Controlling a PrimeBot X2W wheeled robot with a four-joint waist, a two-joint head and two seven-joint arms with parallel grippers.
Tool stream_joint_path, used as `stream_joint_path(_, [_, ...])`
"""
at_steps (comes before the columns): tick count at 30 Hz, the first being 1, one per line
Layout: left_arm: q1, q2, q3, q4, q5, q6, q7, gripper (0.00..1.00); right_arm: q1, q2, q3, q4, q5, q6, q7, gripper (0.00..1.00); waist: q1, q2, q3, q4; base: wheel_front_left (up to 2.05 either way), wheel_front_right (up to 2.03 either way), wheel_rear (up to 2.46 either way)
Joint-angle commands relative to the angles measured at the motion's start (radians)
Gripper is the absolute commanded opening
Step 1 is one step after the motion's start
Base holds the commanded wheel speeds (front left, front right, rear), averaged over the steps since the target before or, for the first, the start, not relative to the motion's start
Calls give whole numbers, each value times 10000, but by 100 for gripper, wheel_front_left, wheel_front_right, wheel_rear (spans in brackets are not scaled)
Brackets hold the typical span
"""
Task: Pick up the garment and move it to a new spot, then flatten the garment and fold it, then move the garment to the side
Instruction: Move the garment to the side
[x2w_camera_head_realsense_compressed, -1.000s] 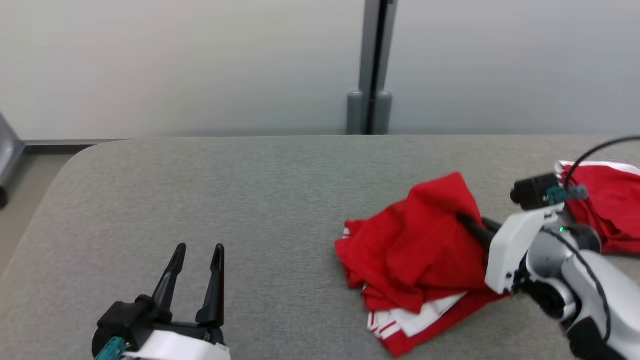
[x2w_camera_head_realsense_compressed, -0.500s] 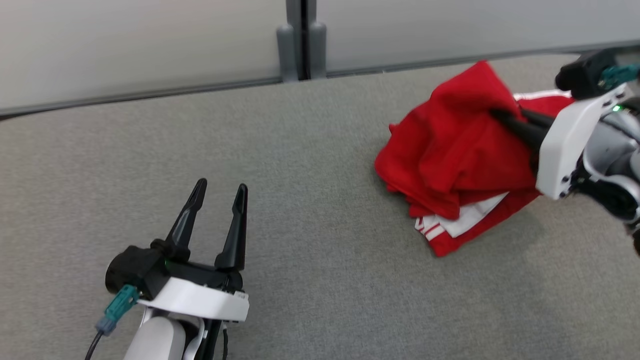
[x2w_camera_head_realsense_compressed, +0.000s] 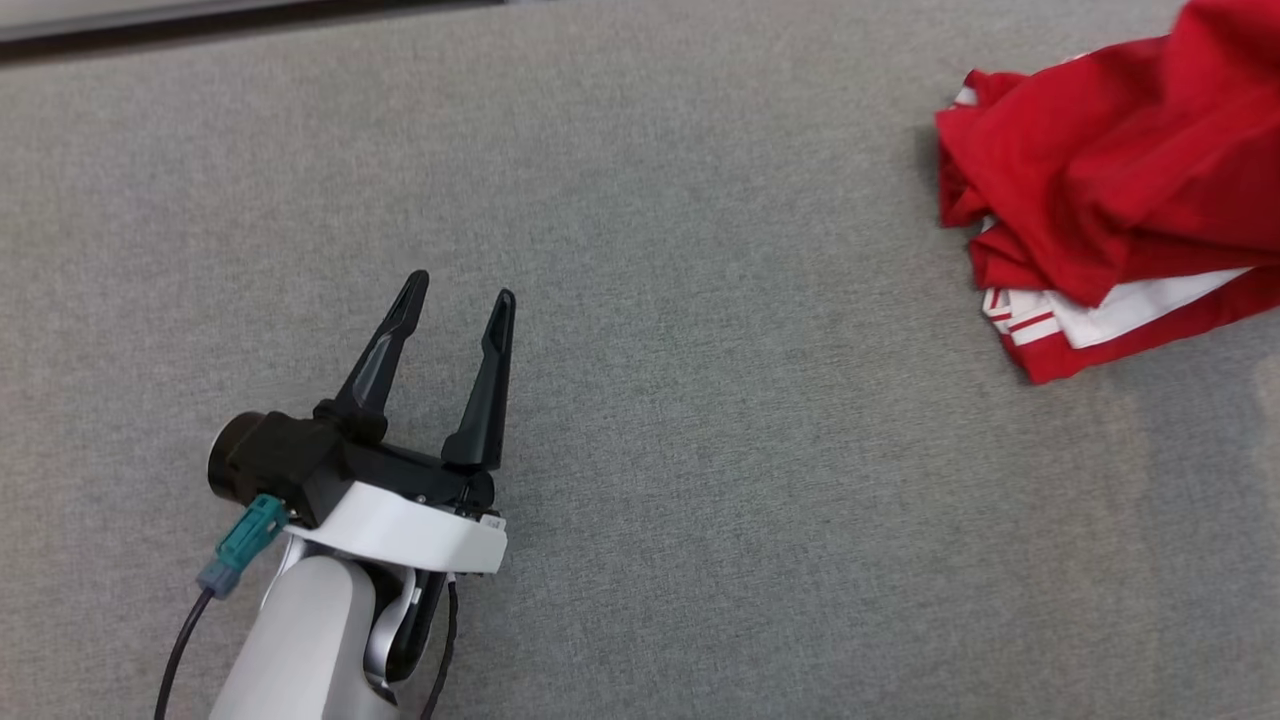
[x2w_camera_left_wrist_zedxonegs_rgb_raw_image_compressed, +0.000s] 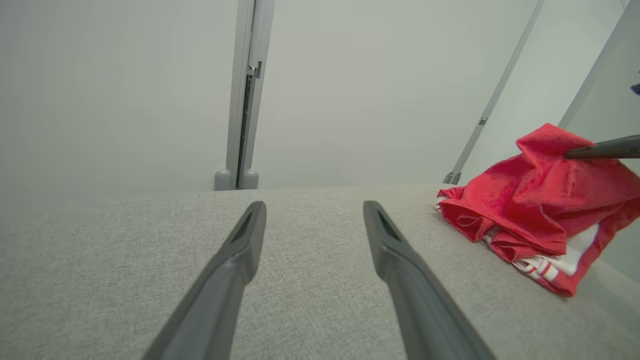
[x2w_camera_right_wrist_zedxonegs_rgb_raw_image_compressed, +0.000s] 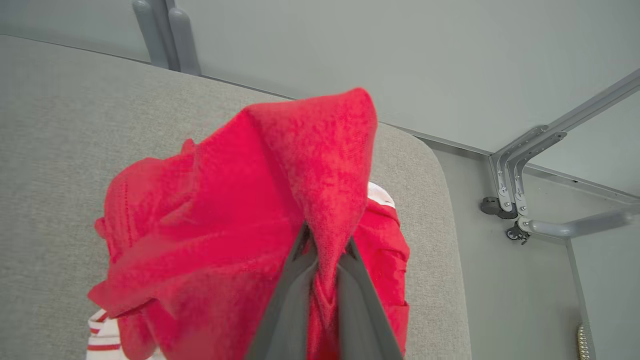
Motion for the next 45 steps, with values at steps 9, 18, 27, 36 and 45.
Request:
stream_joint_path(9, [-576,134,-149,161,-14,-52,6,100,-937,951,-637,3498,-1762,1,-943,100,0,0,706,384,0,0,0])
stream_joint_path(18, [-164,99,188,214,-126,-61,5,100,-1205,1863,-1110,5904,-2973,1,-2288,100,0,0,-221,681,0,0,0])
stream_joint_path(27, [1086,213,1294,-223,-101,68,6,100,-321,2890,-1685,5785,-2761,1,-4678,100,0,0,-2219,875,0,0,0])
stream_joint_path(36, [2116,362,2176,-569,-152,237,6,100,1850,3310,-2322,3432,-1848,1,-5642,100,0,0,-3763,1192,0,0,0])
stream_joint_path(45, [3011,173,2510,-552,-460,488,6,100,6210,3661,-5118,-1484,-2450,2,-5635,100,0,0,-4186,1470,0,0,0])
